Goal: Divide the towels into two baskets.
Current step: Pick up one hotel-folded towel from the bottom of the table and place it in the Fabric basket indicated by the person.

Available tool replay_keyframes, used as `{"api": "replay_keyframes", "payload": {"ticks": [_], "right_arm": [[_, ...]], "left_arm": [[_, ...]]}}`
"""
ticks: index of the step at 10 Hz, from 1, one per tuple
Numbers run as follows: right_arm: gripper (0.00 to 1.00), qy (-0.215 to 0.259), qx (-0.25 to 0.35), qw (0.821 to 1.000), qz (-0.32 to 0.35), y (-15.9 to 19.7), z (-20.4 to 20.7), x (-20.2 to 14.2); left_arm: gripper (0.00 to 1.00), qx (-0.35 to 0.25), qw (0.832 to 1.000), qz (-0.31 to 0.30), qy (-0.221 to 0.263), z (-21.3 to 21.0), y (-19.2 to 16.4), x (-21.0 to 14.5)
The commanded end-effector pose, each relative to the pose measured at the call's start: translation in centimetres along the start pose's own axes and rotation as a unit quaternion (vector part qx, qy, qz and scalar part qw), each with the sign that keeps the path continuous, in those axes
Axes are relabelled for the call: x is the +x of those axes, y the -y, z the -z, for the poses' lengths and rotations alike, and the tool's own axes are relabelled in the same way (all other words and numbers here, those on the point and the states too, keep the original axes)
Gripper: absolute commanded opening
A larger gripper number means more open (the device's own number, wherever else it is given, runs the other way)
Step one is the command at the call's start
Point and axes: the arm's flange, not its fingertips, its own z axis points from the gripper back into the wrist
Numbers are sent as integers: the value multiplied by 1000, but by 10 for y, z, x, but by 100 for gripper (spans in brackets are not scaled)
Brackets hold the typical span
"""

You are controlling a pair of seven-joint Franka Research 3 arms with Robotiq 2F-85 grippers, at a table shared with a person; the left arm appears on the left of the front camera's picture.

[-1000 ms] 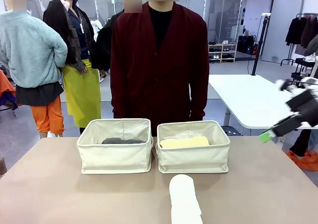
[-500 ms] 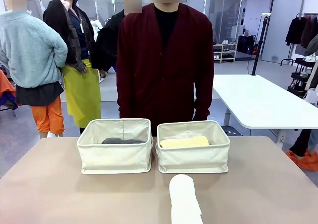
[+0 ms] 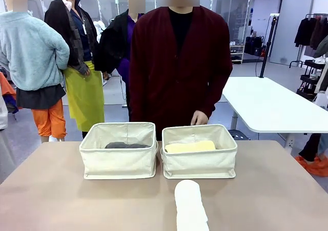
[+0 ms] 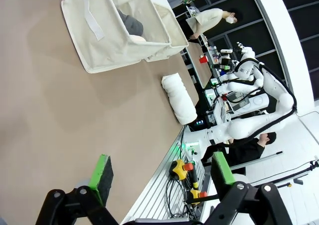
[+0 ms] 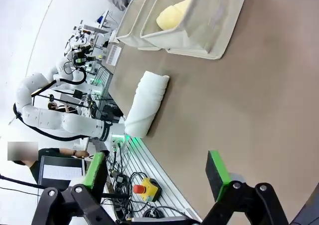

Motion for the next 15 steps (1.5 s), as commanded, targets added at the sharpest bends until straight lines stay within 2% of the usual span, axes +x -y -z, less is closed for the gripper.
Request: {"api": "replay_keyframes", "payload": {"ticks": [1, 10, 11, 12, 13, 15], "right_arm": [[100, 1, 1, 1000, -15, -10, -1, 0], [100, -1, -2, 1000, -7, -7, -1, 2], [100, -42, -9, 999, 12, -22, 27, 10], [100, -2, -110, 992, 66, -35, 52, 21], [100, -4, -84, 993, 79, -51, 73, 27], [100, -32, -110, 989, 97, -81, 120, 35]], "left_arm": [[100, 1, 1000, 3, 5, 0, 5, -4], [100, 1, 1000, 3, 5, 0, 5, -4], [100, 1, 1000, 3, 5, 0, 5, -4], [100, 1, 1000, 3, 5, 0, 5, -4], [100, 1, 1000, 3, 5, 0, 5, -4], [100, 1, 1000, 3, 5, 0, 5, -4]]}}
